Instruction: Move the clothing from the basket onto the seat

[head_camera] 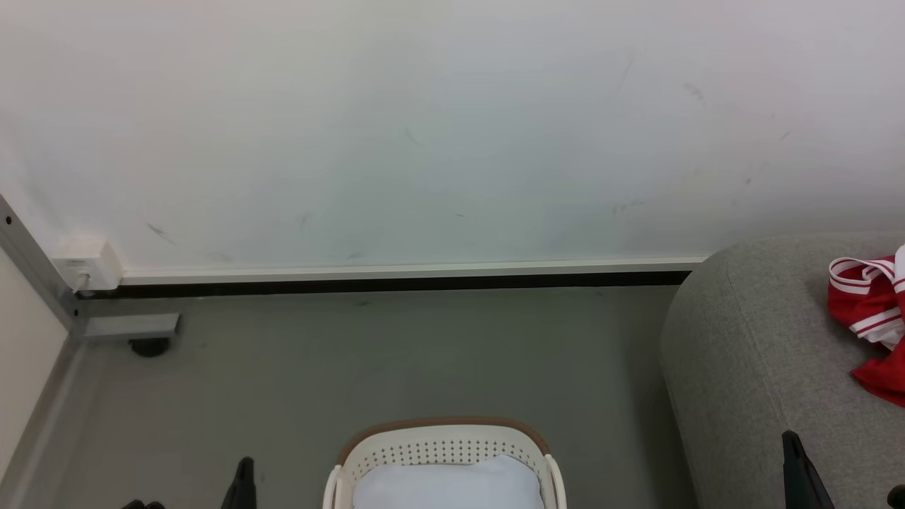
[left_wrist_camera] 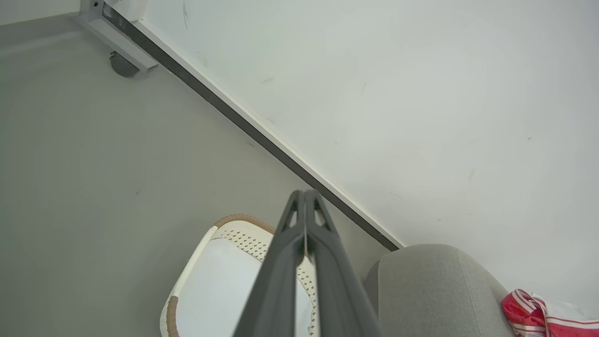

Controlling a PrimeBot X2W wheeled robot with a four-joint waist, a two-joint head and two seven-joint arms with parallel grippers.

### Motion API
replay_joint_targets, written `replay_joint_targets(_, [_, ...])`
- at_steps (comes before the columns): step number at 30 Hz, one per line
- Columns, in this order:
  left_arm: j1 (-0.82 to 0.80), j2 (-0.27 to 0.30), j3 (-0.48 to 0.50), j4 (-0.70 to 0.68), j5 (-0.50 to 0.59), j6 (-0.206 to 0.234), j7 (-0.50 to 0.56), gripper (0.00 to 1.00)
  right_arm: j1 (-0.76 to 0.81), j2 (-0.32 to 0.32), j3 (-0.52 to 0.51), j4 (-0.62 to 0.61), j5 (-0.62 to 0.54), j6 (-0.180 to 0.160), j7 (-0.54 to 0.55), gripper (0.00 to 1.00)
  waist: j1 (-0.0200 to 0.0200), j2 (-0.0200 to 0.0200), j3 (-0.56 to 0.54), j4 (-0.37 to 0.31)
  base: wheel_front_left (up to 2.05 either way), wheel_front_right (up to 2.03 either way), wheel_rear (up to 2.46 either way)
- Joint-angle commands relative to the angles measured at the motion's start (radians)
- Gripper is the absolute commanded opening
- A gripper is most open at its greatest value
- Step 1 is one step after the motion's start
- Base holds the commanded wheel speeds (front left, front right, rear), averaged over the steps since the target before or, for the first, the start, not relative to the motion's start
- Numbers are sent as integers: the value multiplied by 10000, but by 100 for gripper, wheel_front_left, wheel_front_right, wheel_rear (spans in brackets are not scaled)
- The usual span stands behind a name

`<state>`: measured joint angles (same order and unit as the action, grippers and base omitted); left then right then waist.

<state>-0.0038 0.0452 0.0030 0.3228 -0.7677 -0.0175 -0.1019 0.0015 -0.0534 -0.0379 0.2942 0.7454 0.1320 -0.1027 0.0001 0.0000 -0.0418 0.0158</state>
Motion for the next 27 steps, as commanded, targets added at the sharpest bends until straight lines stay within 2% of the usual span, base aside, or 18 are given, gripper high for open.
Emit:
replay_joint_targets(1, [-281, 49, 86, -148, -278, -62, 58, 0, -252, -23, -58, -142, 290, -7, 56, 0, -1, 0, 5, -2, 0, 0, 0])
replay_joint_targets(27, [-604, 61, 489, -402, -3415, -479, 872, 0, -606, -4, -339, -297, 3514, -11, 872, 0, -1, 0, 137, -48, 0, 0, 0])
